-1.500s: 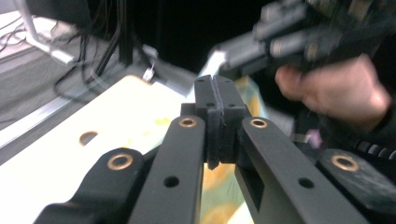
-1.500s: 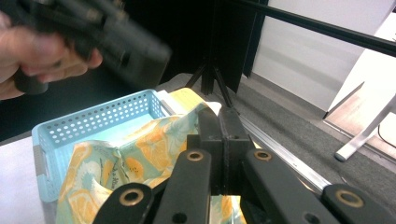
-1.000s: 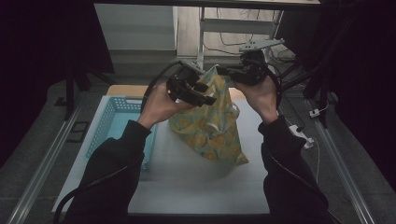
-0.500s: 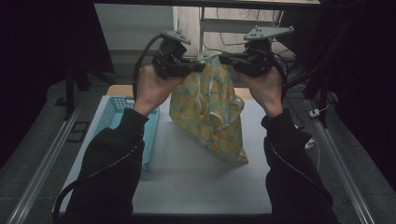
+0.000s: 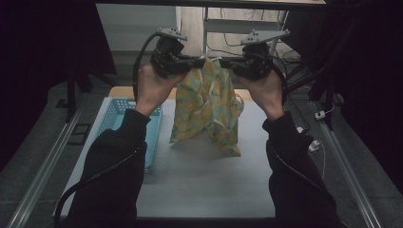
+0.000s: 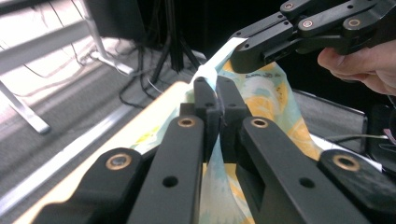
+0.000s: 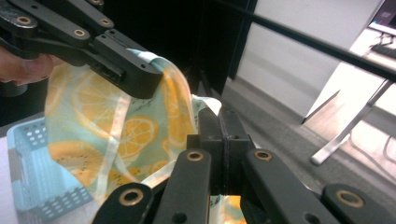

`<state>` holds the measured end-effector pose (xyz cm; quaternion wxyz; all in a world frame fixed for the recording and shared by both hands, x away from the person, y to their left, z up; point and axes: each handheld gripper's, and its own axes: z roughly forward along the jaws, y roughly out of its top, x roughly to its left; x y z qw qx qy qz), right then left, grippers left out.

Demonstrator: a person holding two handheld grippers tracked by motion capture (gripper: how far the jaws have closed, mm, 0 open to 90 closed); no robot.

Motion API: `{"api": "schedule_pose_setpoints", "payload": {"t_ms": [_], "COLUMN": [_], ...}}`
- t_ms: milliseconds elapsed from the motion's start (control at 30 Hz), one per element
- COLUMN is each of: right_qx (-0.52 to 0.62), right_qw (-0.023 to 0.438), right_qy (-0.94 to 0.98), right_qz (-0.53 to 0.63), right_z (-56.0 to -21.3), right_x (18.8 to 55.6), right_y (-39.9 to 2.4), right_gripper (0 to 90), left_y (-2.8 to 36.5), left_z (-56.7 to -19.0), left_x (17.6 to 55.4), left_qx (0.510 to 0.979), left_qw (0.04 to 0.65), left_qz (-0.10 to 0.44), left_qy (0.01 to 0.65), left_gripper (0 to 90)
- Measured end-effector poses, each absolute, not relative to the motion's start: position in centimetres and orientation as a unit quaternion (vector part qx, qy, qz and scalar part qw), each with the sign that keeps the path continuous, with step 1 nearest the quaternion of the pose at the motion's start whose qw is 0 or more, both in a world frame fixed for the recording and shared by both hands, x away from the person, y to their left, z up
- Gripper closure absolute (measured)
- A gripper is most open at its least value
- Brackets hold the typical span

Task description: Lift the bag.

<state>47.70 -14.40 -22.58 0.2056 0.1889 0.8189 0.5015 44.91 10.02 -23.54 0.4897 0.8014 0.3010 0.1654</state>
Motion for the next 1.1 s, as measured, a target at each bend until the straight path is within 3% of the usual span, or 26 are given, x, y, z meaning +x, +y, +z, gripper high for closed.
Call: {"api": "schedule_pose_setpoints", "payload": {"t_ms": [267,400,733,933,1100], "right_qx": [0.204,0.212,0.234,0.241,0.244], "right_qw": [0.167,0.156,0.130,0.124,0.118], "right_qy": [0.824,0.823,0.805,0.805,0.809], "right_qz": [0.502,0.503,0.529,0.528,0.521], "right_z": [-27.3,-28.6,-30.5,-32.0,-33.3], "right_x": [49.2,49.5,49.0,48.3,47.6], "right_y": [-14.2,-14.5,-17.3,-18.5,-19.1], "right_gripper": [88.8,80.8,51.7,39.6,31.6], "left_y": [9.9,9.9,11.2,12.2,13.7], "left_z": [-27.2,-28.4,-30.8,-32.7,-34.4], "left_x": [46.4,46.7,45.5,44.1,42.9], "left_qx": [0.816,0.823,0.830,0.827,0.821], "left_qw": [0.462,0.451,0.453,0.454,0.461], "left_qz": [0.144,0.137,0.123,0.117,0.106], "left_qy": [0.316,0.316,0.301,0.311,0.321], "left_gripper": [86.9,82.2,41.7,23.7,16.4]}}
